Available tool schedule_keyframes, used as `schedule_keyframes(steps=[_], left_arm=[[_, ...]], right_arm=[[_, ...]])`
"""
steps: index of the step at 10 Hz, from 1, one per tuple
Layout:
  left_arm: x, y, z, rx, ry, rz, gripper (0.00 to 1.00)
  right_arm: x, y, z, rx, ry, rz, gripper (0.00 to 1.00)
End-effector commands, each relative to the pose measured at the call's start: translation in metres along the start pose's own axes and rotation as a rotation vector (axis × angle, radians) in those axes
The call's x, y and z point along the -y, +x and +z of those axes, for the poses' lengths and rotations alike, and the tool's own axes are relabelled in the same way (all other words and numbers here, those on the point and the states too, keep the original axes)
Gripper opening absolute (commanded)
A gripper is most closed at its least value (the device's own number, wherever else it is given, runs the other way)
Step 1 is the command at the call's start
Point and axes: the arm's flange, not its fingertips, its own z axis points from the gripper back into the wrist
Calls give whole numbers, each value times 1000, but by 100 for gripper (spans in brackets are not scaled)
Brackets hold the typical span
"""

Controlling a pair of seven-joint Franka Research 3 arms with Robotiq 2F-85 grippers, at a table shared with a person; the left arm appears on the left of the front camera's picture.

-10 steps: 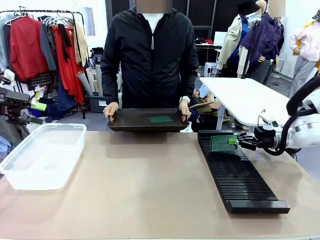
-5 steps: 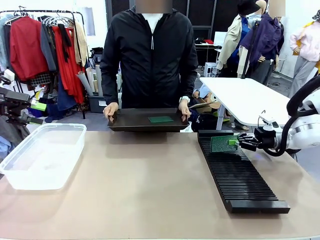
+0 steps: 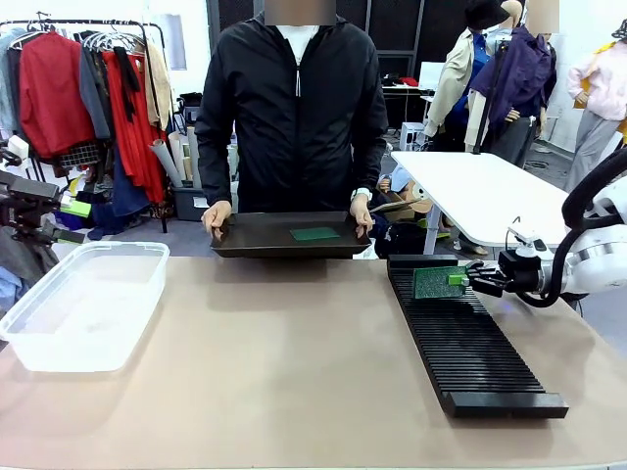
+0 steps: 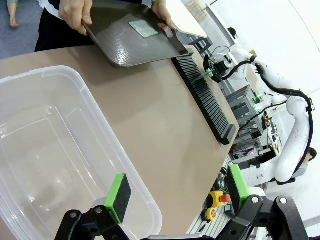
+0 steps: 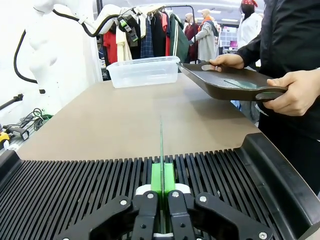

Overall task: Sort PCBs into racks and boxes based on the side picked up.
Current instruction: If the short side of the Blank PCB is picked up, insert it into the PCB Rack ; if the long side is picked up, place it in the Organizing box.

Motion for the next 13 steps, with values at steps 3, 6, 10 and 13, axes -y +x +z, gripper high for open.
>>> schedule_keyframes(steps=[3,6,10,13], left_arm=[[2,1,1,0,0,3,100],[2,1,1,0,0,3,100],[2,1,1,0,0,3,100],[2,1,1,0,0,3,100]], right_arm=[[-5,0,-3,-51,5,-11,0],[0,-1,1,-9,-3,-1,0],[0,-1,1,-9,-3,-1,0],[0,-1,1,-9,-3,-1,0]])
